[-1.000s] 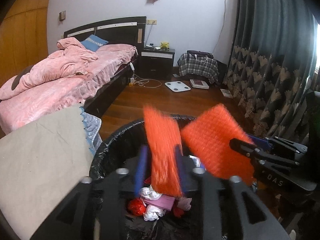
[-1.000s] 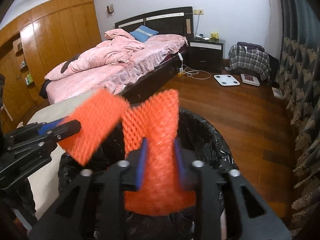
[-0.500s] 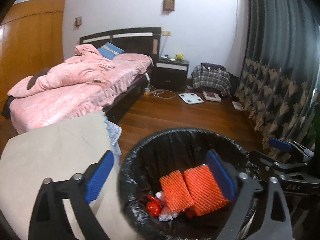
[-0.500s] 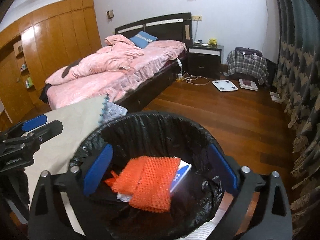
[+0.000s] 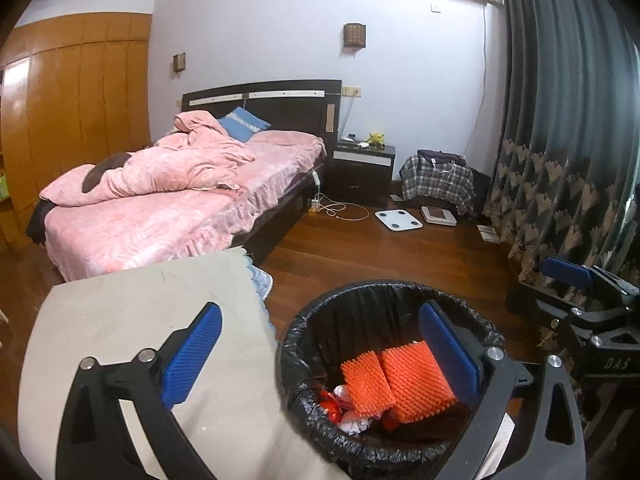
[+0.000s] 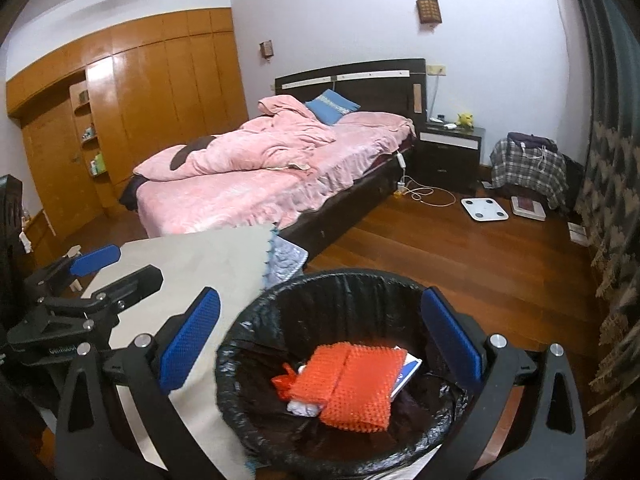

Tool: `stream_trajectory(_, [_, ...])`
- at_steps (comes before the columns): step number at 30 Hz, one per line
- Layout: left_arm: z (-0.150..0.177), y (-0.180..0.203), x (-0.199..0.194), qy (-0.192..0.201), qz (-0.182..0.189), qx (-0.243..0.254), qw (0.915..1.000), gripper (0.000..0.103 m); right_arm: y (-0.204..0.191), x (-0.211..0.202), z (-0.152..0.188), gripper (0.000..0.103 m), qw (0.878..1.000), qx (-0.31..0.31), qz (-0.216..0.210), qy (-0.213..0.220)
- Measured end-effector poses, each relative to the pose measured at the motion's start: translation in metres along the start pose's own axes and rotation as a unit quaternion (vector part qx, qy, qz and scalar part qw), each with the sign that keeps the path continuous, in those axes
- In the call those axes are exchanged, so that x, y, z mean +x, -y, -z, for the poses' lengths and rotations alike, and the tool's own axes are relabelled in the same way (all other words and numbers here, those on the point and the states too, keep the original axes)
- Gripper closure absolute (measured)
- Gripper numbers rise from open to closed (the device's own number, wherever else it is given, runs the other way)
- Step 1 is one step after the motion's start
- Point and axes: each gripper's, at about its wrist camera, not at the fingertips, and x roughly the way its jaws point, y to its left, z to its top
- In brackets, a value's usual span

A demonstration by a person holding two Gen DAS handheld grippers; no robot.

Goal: Collect trash

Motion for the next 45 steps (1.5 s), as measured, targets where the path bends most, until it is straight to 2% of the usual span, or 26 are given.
stream_trajectory(14, [-0.004,-0.009,-0.041,0.025,-0.012,-0.007,0.9996,0.006,-0.029,-0.014,-0.009,0.005,1.000,-0.029,-0.012,0.006])
stream_trajectory(45, [-0.001,-0.019,-0.050,0.024,-0.030,-0.017,0.9991,0.006,-0.043,-0.008,-0.010,0.005,0.999,-0.038,-0.022,0.001])
